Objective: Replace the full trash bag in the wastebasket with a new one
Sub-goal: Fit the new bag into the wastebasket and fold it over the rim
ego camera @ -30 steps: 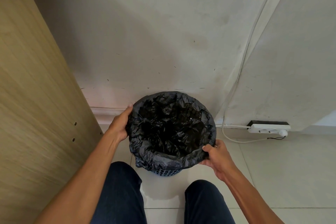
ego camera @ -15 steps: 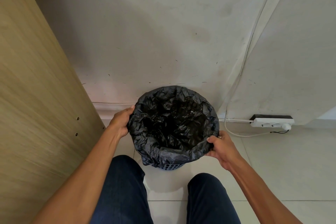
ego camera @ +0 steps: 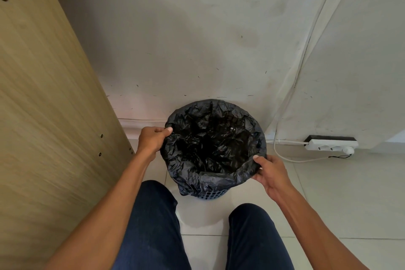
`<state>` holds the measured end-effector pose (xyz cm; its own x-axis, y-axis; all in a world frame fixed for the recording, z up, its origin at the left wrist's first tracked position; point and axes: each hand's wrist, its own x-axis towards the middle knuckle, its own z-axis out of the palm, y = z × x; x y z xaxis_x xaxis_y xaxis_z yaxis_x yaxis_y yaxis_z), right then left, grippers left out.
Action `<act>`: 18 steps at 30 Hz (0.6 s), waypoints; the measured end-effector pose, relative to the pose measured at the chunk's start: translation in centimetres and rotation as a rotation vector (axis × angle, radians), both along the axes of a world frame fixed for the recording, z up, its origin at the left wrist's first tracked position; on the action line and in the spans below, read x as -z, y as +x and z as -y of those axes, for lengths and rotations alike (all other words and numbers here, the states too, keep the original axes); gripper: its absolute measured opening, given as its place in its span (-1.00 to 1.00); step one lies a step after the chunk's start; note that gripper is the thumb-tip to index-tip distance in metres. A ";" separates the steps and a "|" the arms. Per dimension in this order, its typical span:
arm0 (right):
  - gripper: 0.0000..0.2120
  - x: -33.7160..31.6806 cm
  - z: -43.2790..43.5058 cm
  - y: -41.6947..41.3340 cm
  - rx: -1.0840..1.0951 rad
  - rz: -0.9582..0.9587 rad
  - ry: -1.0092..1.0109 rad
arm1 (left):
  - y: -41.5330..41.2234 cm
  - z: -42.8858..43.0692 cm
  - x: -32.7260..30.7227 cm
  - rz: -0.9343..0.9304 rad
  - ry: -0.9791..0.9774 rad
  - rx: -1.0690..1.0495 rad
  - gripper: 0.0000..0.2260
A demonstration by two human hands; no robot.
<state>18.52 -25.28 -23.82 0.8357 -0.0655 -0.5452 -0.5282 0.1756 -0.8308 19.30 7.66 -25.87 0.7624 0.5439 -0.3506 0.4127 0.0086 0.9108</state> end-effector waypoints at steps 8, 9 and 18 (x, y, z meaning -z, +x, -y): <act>-0.54 -1.1 -4.3 -10.3 0.221 -0.149 -0.071 | -2.1 2.3 1.3 0.053 -0.040 -0.098 -0.86; -0.60 -1.8 -5.9 -12.1 0.148 -0.202 0.079 | -2.2 2.5 1.4 0.054 -0.049 -0.103 -0.85; -0.51 -0.9 -11.8 -10.6 0.285 -0.338 0.508 | -3.3 4.3 2.2 0.034 -0.075 -0.106 -0.79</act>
